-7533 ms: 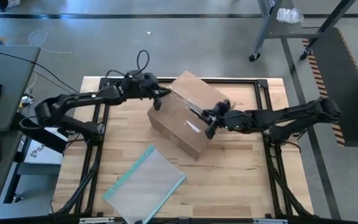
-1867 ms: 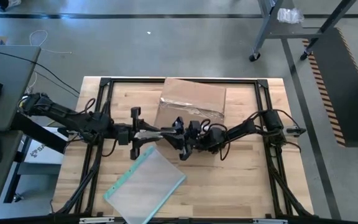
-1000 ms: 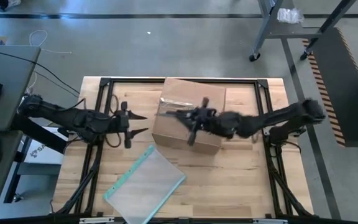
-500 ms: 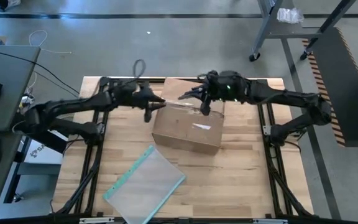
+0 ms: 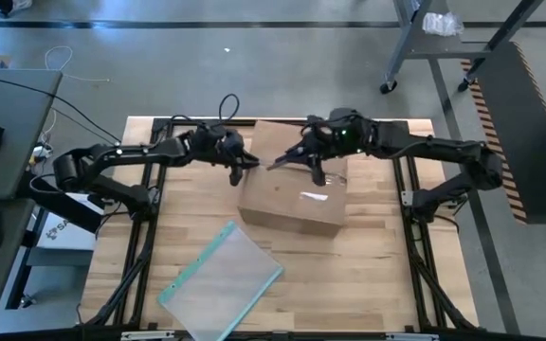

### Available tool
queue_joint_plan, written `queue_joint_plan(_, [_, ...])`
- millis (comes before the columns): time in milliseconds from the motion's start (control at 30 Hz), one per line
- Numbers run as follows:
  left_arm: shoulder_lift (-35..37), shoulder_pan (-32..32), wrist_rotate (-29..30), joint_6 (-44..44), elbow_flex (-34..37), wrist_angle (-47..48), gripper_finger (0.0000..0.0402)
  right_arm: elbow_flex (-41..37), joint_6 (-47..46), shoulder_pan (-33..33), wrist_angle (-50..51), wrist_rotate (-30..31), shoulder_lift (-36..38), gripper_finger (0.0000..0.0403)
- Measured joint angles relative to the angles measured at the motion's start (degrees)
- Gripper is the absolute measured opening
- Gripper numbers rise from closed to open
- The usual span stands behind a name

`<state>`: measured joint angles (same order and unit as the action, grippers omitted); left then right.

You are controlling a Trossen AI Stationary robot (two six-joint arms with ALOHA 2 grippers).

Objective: Unpack boxes
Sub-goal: Open the cardboard box using the black cutter

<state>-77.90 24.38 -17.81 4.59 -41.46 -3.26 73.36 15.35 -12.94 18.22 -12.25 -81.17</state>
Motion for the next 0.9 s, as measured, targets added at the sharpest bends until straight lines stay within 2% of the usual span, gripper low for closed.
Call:
queue_joint_plan(167, [0.21, -7.73, 7.67, 4.31, 1.08, -3.41, 0.0041, -0.04, -0.82, 5.14, 2.42, 5.05, 0.59, 0.0073])
queue_joint_plan(267, [1.72, -11.03, 11.13, 4.80, 1.23, -4.68, 0.0041, -0.04, -1.34, 7.86, 0.10, 6.23, 0.70, 0.0073])
queue_joint_plan(467, [10.03, -13.25, 10.66, -1.04, 1.33, -7.11, 0.0042, 0.02, 1.22, 9.15, -0.12, 6.81, -0.19, 0.0073])
queue_joint_plan(633, [14.07, -13.13, 10.80, -8.93, 1.36, -6.82, 0.0073, 0.05, 4.06, 7.67, -1.69, 7.52, -0.17, 0.0073])
queue_joint_plan(767, [12.12, -13.15, 10.43, -15.38, 1.23, -7.36, 0.0113, 0.05, 4.65, 6.46, -1.81, 4.69, -0.17, 0.0073])
queue_joint_plan(900, [7.02, -13.15, 9.32, -16.70, 1.25, -5.21, 0.0146, -0.06, 4.46, 5.79, -2.21, 2.56, -0.52, 0.0073])
